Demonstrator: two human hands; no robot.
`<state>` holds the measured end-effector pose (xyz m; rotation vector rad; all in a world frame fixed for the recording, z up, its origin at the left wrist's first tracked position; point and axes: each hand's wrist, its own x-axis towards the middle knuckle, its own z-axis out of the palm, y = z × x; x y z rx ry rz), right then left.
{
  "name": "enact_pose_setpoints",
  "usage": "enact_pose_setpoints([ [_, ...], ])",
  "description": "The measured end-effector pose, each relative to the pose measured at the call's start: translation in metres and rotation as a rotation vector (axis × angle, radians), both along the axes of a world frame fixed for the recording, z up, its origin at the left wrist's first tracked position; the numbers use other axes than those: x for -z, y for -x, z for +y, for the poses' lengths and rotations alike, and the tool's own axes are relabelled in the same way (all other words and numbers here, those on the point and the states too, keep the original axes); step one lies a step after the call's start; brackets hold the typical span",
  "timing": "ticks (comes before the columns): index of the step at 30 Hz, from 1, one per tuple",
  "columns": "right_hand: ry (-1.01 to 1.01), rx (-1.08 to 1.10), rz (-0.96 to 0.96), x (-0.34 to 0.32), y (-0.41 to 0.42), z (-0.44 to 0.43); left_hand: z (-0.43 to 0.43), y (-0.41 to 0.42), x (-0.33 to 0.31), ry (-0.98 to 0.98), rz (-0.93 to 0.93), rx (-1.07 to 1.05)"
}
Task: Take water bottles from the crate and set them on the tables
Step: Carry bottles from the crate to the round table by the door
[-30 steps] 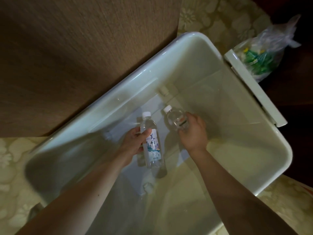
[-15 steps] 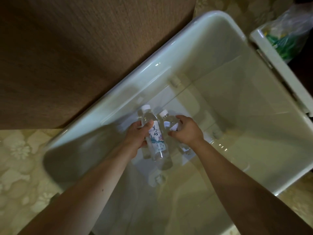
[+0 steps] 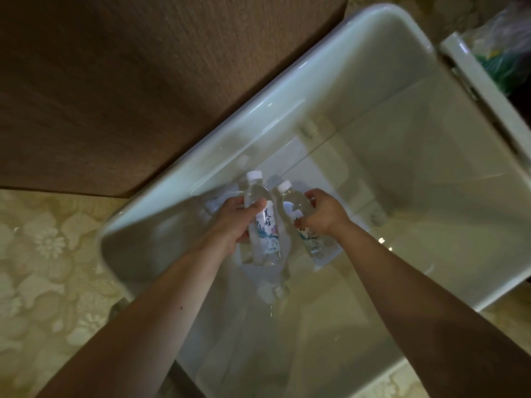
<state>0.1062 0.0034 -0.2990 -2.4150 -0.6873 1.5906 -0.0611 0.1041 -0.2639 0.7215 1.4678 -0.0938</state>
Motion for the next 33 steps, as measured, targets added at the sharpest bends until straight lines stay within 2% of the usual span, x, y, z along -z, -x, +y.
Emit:
enact_pose_setpoints([
  [4,0.013,0.007,0.013,-0.007,0.005,-0.005,-0.002,0.002,-0.004,0.021,-0.001,0.044],
  [9,-0.059,0.200,0.092,-0.042,0.005,-0.015,-0.005,0.003,-0.026,-0.006,-0.009,0.092],
  [20,-0.271,0.468,0.205,-0.169,0.015,-0.025,0.000,0.024,-0.137,-0.111,-0.201,0.099],
  [26,-0.377,0.471,0.257,-0.238,0.045,-0.027,-0.008,0.055,-0.202,-0.164,-0.271,0.115],
  [33,-0.479,0.349,0.264,-0.300,0.112,-0.033,-0.020,0.131,-0.259,-0.256,-0.326,0.107],
])
